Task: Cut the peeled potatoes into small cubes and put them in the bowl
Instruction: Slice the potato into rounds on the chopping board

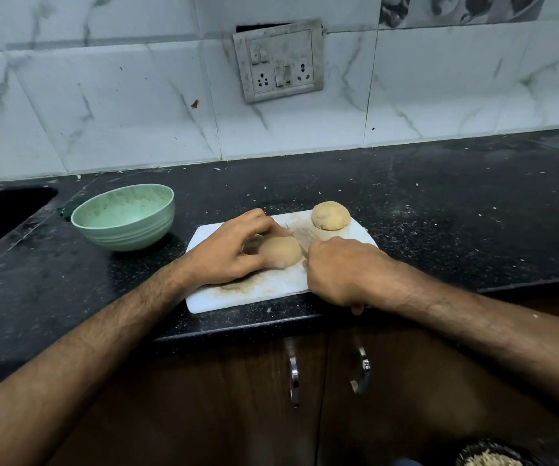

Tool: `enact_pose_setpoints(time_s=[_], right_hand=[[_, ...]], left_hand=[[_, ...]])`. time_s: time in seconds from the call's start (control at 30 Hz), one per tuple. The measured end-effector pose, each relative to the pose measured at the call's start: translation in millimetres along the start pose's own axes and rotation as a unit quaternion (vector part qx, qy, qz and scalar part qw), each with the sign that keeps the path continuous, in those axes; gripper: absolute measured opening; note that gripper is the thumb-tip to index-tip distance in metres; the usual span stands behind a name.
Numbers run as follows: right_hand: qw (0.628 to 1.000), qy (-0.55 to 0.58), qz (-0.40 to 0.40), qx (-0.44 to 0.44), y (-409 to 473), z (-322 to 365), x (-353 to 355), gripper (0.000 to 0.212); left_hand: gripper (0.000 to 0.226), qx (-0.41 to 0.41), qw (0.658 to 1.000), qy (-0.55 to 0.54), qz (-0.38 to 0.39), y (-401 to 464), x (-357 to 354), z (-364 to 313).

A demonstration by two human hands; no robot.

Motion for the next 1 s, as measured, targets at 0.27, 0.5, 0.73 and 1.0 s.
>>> enact_pose_setpoints(time_s=[0.27,0.5,0.73,1.0], right_hand=[[1.000,0.015,-0.004,0.022,-33,-14,-12,0.014],[1.000,0.004,-0.008,0.006,-55,-32,-9,0.019],[0.999,0.000,-0.029,-0.043,-40,-55,2,0.032],[0.998,0.044,-0.042,-0.017,-24,-30,13,0.027]], left_hand=[[0.045,0.002,1.000,0.002,-0.005,0,1,-3],[0.044,0.002,1.000,0.010,-0.010,-1,1,-5],[0.044,-0.005,1.000,0.027,-0.012,-2,3,-7],[0.042,-0.014,0.999,0.027,-0.010,-1,3,-7]])
Point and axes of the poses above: each hand's wrist, its own y-axis towards the middle knuckle, its own x-axis out of the back of the hand, z = x × y, the point moved 6 cm from there along y, towards the middle knuckle, and after that the axes turned 4 degrees about -x, right-handed, at the moved point
